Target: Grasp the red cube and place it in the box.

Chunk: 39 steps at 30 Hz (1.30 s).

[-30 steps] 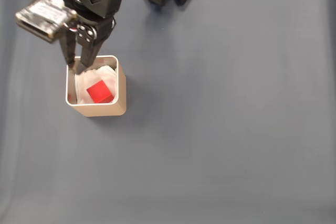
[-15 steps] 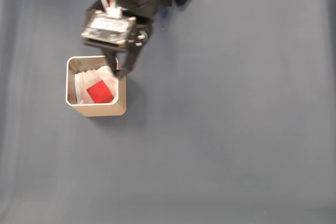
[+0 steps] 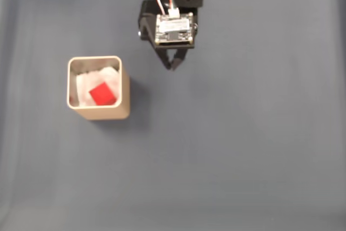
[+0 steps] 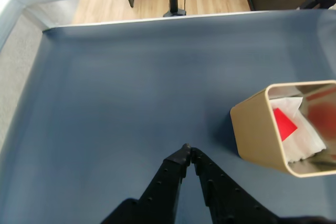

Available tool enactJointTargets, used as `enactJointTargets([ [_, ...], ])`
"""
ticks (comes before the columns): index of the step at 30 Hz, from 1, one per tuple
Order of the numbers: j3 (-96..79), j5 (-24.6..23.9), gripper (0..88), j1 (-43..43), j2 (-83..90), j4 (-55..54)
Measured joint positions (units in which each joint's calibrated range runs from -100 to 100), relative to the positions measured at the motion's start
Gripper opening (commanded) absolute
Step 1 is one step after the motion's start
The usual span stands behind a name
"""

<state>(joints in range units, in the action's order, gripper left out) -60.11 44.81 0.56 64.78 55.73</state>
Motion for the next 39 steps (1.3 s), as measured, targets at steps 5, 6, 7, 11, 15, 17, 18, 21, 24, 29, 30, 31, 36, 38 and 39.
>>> enactJointTargets([
  [5,-9.38,0.54,0.2,0.75,5.97,-1.06],
  [6,-11.11,0.63,0.2,0.75,7.04,-1.06],
  [7,-12.75,0.68,0.2,0.75,8.20,-1.06],
  [11,-18.85,0.68,0.2,0.60,12.57,-1.14],
  [15,-23.59,0.68,0.2,-0.38,16.05,-1.14],
  [17,-25.87,0.68,0.2,-0.98,17.83,-1.14],
  [18,-27.23,0.68,0.2,-1.28,18.90,-1.14],
  [21,-30.78,0.73,0.2,-2.03,21.85,-1.14],
  [24,-34.06,0.63,0.2,-2.78,24.61,-1.14],
  [29,-37.80,0.54,0.2,-4.13,29.16,-1.14],
  [30,-38.25,0.54,0.2,-4.36,30.05,-0.97],
  [31,-38.52,0.54,0.2,-4.43,30.85,-0.16],
  [36,-38.80,-0.49,0.1,-3.76,34.42,5.93],
  [38,-38.80,-0.39,0.1,-3.76,34.42,6.99],
  [39,-38.80,-0.39,0.2,-3.76,34.51,9.34],
])
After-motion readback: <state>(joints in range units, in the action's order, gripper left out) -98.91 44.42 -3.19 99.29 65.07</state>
